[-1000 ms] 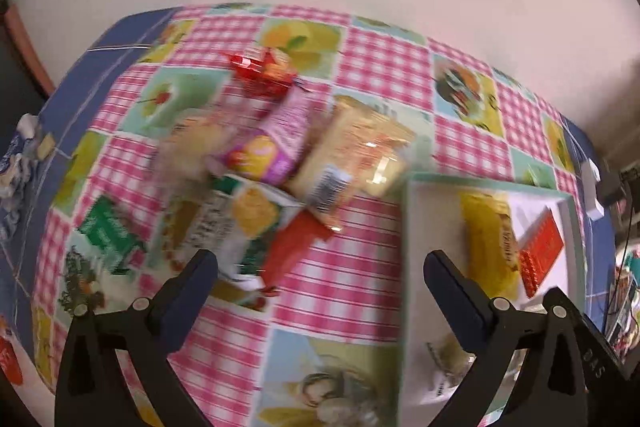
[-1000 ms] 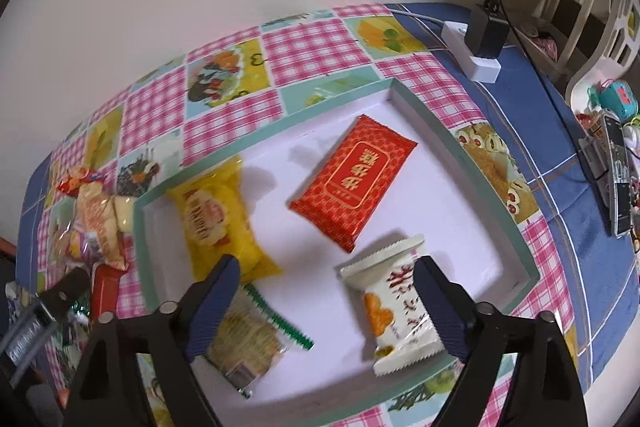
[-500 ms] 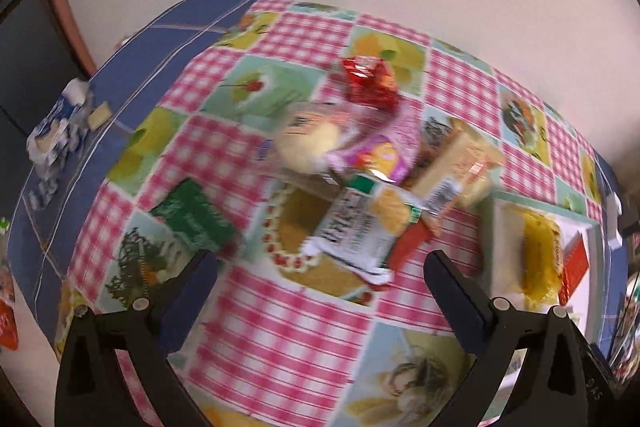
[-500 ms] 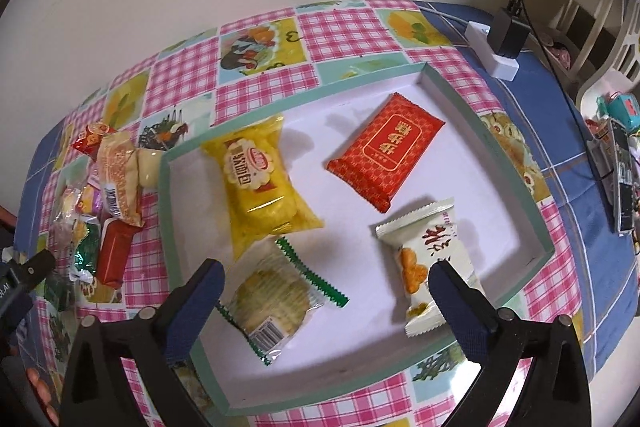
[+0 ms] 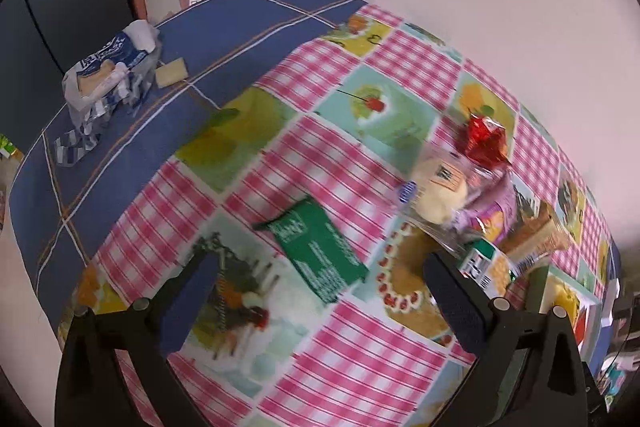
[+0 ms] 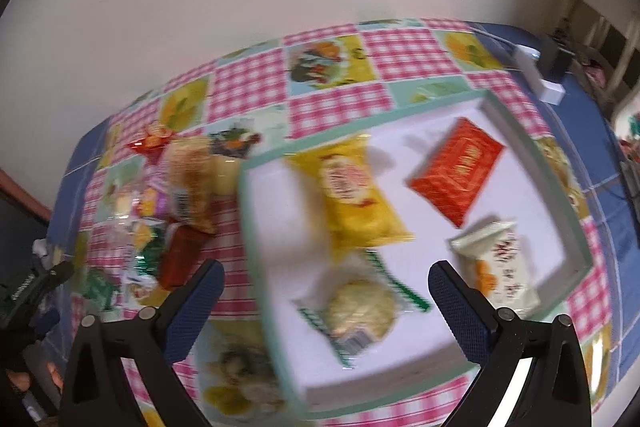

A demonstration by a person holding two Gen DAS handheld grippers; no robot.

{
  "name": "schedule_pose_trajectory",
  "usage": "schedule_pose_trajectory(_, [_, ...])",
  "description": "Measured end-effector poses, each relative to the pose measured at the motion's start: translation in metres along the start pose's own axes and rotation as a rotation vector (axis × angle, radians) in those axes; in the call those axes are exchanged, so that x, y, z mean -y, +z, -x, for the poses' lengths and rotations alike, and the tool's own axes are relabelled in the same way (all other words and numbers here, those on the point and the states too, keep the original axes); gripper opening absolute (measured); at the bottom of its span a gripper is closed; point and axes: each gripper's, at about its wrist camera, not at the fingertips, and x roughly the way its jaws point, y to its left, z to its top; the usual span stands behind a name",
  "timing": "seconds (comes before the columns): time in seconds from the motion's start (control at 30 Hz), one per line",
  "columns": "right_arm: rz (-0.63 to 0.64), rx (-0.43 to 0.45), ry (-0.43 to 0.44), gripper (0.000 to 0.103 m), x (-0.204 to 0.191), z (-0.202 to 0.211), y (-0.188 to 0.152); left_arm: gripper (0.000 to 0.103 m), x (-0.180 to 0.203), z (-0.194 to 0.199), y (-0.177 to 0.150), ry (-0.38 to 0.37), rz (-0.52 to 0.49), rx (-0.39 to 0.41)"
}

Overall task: Organize snacks
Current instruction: 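Withdraw both open tools from the tray back toward the snack pile, then grasp the green packet with the left tool while the right tool grasps the white-green biscuit packet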

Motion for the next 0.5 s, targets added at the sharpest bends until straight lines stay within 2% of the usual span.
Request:
schedule_pose_trajectory(0.1, [0.038,0.001,0.023,0.103,-0.025,0.000,0.002,0.102,-0.012,-0.001,0.005,0.026,0.026,-0.016])
schedule_pose_trajectory(0.27, [0.108,-0.008,0.055,0.101,-0.070,-0.003,0.003,0.102,-0.036,-0.007,0.009,0.009,0.116,-0.037])
schedule_pose_trajectory(0.37, [0.148,-0.024,0.068,0.098,-0.097,-0.008,0.005,0.102,-0.044,-0.012,0.010,0.017,0.134,-0.043])
schedule_pose_trajectory(0.5, [0.198,-0.040,0.075,0.094,-0.127,-0.016,0.006,0.102,-0.049,-0.021,0.012,-0.027,0.180,-0.067])
